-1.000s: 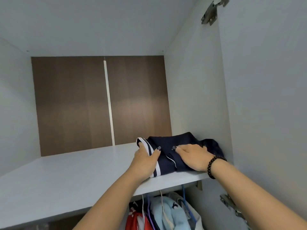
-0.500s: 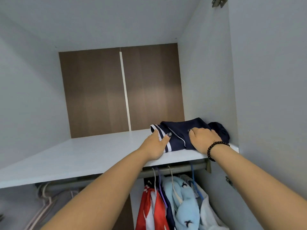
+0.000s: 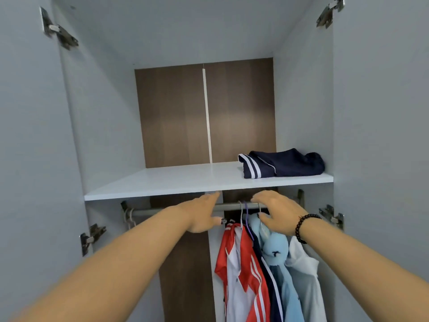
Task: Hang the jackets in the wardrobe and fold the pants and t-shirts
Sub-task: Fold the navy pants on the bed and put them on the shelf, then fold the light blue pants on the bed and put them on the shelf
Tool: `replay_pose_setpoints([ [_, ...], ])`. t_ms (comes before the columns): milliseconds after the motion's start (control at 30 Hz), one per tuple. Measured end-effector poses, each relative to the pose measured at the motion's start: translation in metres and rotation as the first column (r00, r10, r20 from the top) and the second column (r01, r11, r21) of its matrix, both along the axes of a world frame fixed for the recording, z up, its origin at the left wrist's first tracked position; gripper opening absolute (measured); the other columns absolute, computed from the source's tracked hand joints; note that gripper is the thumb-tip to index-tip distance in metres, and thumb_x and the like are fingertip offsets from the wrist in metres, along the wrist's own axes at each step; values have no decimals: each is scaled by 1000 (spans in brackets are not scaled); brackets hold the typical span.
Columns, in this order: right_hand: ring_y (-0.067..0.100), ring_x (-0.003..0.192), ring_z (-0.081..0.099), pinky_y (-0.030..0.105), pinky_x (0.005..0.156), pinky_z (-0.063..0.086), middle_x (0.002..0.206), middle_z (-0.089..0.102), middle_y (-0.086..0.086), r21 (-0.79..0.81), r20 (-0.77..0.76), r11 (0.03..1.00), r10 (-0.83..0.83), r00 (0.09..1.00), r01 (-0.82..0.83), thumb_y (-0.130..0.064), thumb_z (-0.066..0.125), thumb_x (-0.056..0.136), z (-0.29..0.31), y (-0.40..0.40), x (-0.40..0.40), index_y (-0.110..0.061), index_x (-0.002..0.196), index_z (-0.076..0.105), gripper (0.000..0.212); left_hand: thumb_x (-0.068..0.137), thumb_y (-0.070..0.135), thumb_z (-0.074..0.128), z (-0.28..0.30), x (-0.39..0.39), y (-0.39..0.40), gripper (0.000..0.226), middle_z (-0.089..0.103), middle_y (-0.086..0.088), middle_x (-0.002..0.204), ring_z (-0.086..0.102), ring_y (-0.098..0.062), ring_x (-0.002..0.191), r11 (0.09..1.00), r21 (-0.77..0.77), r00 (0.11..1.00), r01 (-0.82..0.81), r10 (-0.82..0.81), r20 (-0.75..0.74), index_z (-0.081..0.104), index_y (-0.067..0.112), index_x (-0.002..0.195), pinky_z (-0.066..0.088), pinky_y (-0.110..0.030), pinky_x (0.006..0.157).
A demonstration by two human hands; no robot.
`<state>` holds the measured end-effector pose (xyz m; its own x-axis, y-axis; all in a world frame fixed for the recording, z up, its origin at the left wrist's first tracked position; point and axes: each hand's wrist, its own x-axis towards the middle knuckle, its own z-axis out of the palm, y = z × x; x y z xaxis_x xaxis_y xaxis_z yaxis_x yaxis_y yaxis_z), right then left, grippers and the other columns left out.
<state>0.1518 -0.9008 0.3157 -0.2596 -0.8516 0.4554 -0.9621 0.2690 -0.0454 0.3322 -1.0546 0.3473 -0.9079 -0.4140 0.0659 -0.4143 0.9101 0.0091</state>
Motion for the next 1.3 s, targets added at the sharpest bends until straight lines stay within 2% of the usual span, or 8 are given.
replay_pose_setpoints([
  [100, 17, 131, 40, 31, 110, 34, 141, 45, 1, 97, 7, 994, 57, 998, -58, -25, 52, 92, -14, -3, 49, -18, 138, 45, 47, 94, 48, 53, -25, 50, 3, 96, 0, -4, 163, 20, -27, 147, 992, 68, 985, -110, 100, 140, -17, 19, 152, 26, -41, 117],
  [233, 19, 141, 27, 35, 114, 29, 153, 30, 3, 253, 50, 961, 100, 994, -110, -35, 59, 88, -30, -8, 112, -16, 146, 31, 67, 94, 49, 53, -55, 119, 9, 95, 5, -5, 163, 22, -28, 146, 967, 62, 944, -249, 228, 237, -15, 19, 153, 28, -44, 116],
  [433, 21, 145, 20, 37, 116, 26, 159, 16, 0, 371, 183, 891, 207, 961, -262, -48, 62, 84, -57, -17, 187, -20, 152, 17, 86, 94, 49, 52, -70, 222, 40, 98, 12, -6, 162, 27, -28, 144, 910, 101, 900, -402, 372, 226, -22, 21, 151, 28, -40, 115],
  [567, 19, 145, 20, 35, 117, 24, 159, 17, 0, 361, 240, 840, 336, 911, -406, -47, 60, 86, -68, -16, 233, -23, 152, 13, 85, 95, 51, 51, -83, 275, 78, 95, 16, -4, 161, 29, -28, 143, 857, 100, 848, -505, 472, 241, -21, 24, 151, 30, -43, 115],
  [767, 17, 135, 36, 24, 108, 29, 151, 33, 0, 369, 386, 679, 509, 770, -634, -33, 60, 90, -84, 13, 298, -21, 148, 26, 68, 96, 48, 49, -115, 328, 146, 83, 20, -5, 159, 34, -30, 140, 752, 70, 724, -655, 600, 340, -3, 23, 155, 34, -46, 112],
  [967, 16, 141, 24, 27, 114, 22, 155, 24, -1, 451, 402, 566, 561, 724, -690, -45, 60, 88, -123, 45, 354, -20, 150, 21, 77, 98, 43, 48, -146, 379, 210, 60, 35, -6, 153, 33, -26, 140, 714, 151, 721, -684, 627, 295, 30, 21, 150, 31, -43, 114],
  [1100, 16, 141, 26, 27, 114, 23, 155, 25, -2, 512, 422, 489, 573, 703, -706, -47, 58, 89, -135, 65, 395, -20, 148, 27, 72, 98, 42, 49, -166, 421, 245, 59, 38, -6, 151, 35, -25, 139, 649, 171, 667, -741, 681, 302, 32, 18, 149, 33, -40, 113],
  [1300, 16, 139, 31, 29, 112, 29, 153, 30, -2, 489, 485, 415, 602, 635, -767, -44, 57, 91, -150, 86, 469, -21, 146, 32, 64, 97, 43, 49, -199, 499, 285, 61, 35, -5, 154, 32, -24, 141, 559, 239, 607, -794, 752, 257, 31, 19, 150, 29, -39, 115],
])
